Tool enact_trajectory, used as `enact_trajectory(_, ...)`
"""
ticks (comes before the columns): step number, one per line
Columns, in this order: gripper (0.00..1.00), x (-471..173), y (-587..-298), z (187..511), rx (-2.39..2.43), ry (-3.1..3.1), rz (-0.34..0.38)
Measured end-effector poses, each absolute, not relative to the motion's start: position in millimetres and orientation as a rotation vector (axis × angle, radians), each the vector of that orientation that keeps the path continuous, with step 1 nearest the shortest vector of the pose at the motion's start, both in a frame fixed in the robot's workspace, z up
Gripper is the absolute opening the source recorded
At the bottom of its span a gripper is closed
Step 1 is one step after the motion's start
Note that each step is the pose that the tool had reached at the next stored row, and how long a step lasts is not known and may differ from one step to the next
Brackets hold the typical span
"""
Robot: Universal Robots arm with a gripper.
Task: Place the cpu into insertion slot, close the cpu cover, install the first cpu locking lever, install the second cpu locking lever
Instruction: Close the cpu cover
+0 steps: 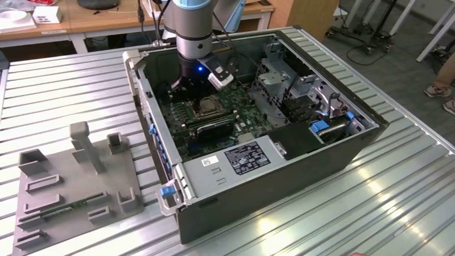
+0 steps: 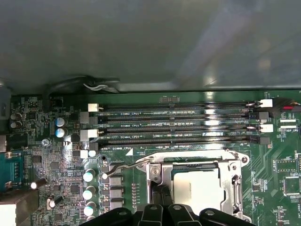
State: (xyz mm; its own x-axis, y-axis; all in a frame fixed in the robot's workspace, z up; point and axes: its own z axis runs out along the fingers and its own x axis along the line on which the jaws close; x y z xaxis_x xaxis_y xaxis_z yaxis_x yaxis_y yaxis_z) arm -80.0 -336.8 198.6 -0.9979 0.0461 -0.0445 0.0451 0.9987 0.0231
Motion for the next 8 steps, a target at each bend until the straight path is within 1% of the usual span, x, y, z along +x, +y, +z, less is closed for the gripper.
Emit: enact_trajectory(8, 0.10, -79.9, -336.7, 198.1, 0.071, 3.095, 0.035)
